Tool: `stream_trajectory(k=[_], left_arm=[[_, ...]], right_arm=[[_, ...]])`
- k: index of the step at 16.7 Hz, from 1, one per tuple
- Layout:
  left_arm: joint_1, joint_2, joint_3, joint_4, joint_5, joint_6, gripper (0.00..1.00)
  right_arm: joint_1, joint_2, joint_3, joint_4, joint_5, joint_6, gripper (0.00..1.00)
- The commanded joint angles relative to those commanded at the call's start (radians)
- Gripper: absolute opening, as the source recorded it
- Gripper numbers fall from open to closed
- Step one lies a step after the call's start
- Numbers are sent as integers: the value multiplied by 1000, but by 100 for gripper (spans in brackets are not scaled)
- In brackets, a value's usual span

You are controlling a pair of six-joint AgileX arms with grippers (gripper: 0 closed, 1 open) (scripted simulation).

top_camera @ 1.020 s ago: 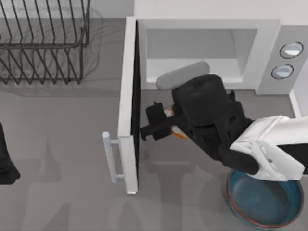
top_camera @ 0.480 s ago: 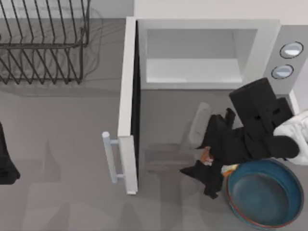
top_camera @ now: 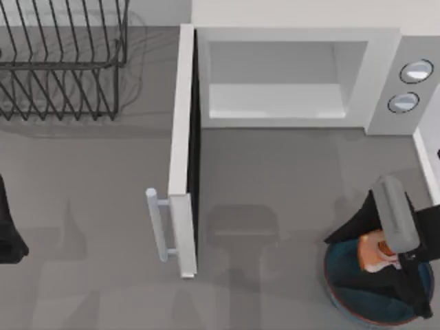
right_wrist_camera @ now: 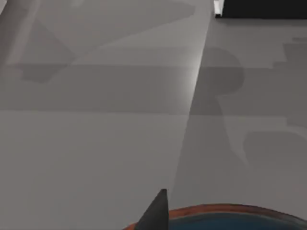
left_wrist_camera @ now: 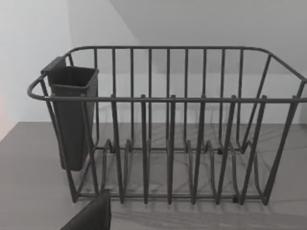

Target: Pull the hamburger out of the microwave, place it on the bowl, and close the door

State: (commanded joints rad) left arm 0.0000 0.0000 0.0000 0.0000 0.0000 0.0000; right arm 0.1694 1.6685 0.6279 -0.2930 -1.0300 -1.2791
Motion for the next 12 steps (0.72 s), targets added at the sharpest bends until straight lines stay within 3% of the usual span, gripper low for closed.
stream_trajectory(k=[5,12], left_arm=[[0,0,0,0,0,0,100],[0,0,0,0,0,0,100]], right_arm=[[-133,-31,-43,-102,-81,-176,0],[-126,-22,-44,-88,-78,-166,0]])
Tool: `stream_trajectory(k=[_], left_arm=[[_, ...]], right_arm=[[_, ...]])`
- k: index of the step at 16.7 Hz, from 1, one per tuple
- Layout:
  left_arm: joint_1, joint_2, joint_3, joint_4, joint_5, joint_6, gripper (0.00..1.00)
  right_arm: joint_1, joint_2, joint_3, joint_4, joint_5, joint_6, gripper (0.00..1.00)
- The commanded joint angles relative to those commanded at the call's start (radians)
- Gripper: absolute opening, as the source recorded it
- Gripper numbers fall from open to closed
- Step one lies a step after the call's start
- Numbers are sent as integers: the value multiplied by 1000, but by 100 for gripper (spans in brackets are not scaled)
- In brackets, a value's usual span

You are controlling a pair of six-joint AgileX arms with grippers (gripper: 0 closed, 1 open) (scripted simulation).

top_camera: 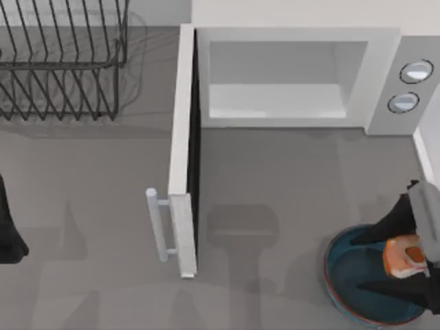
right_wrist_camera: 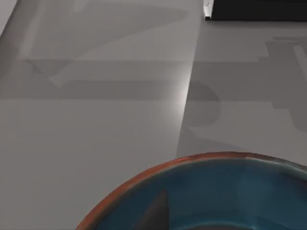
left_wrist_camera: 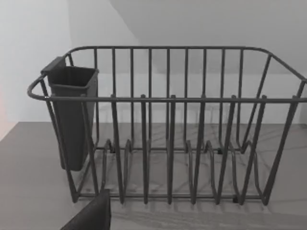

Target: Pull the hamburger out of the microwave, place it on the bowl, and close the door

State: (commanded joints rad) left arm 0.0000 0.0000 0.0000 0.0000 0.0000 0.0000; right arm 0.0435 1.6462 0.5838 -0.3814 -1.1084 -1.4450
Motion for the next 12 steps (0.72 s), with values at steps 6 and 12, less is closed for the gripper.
stream_trajectory(k=[6,12], left_arm=[[0,0,0,0,0,0,100],[0,0,0,0,0,0,100]], right_arm=[[69,57,-54,260,17,154,0],[129,104,-102,472,33,292,0]])
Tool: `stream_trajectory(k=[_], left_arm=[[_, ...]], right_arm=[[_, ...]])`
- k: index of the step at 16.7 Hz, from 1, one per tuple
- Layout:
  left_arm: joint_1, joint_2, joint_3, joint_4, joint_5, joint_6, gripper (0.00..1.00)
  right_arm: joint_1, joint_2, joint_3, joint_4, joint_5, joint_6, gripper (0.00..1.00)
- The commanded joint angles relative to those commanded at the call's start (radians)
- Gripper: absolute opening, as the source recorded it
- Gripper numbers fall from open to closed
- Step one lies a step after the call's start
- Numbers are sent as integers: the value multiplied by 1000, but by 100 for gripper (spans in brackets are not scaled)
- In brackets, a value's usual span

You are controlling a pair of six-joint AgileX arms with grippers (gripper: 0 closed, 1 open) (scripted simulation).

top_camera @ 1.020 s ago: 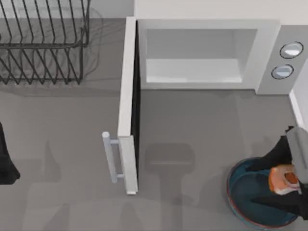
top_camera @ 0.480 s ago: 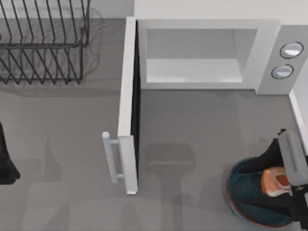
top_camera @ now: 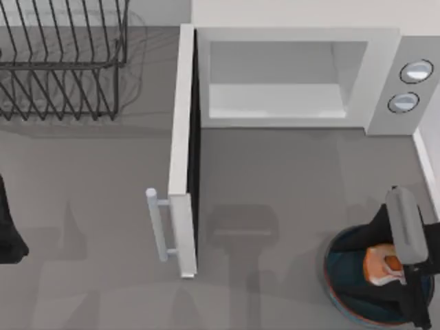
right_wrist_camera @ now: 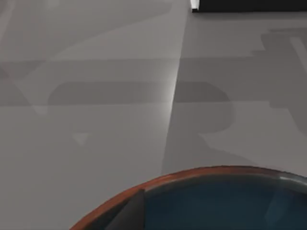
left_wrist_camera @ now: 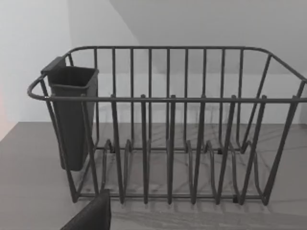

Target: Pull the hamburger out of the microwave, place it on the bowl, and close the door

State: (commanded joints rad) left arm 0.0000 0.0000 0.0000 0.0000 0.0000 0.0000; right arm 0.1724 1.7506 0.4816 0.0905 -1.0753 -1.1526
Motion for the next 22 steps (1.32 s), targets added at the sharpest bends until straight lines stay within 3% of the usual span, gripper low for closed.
stream_trajectory(k=[4,17,22], left_arm=[[0,0,0,0,0,0,100],[0,0,0,0,0,0,100],[0,0,0,0,0,0,100]], right_arm=[[0,0,0,1,0,1,0],[0,0,0,1,0,1,98],[0,0,0,1,0,1,100]])
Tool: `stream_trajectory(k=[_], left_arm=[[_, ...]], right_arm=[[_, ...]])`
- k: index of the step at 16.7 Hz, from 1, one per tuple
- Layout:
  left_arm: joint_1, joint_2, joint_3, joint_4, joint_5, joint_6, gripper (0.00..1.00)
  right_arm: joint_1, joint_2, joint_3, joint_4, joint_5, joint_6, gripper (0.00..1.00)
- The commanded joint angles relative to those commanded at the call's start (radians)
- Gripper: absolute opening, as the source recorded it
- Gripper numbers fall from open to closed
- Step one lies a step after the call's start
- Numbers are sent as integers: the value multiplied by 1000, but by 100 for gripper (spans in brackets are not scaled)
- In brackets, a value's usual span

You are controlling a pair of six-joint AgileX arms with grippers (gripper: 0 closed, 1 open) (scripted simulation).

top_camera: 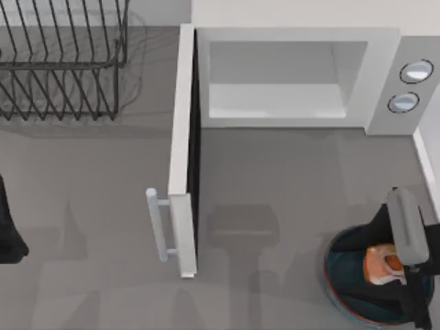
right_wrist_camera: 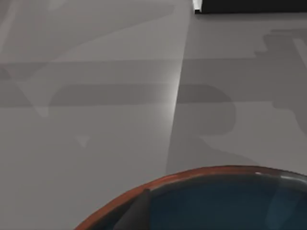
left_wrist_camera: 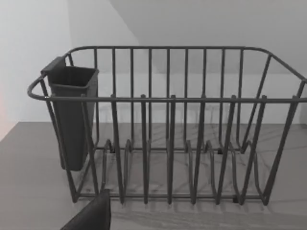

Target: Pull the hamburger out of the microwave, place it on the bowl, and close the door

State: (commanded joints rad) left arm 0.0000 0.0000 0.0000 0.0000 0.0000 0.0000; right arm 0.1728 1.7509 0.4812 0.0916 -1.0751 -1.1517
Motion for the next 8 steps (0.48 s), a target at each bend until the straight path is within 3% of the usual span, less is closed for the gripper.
stream_trajectory(k=[3,5,8], left_arm=[[0,0,0,0,0,0,100],[0,0,0,0,0,0,100],[0,0,0,0,0,0,100]], right_arm=[[0,0,0,0,0,0,100],[-52,-40,25,-109,-17,-30,100],[-57,-102,4,-108,24,10,100]])
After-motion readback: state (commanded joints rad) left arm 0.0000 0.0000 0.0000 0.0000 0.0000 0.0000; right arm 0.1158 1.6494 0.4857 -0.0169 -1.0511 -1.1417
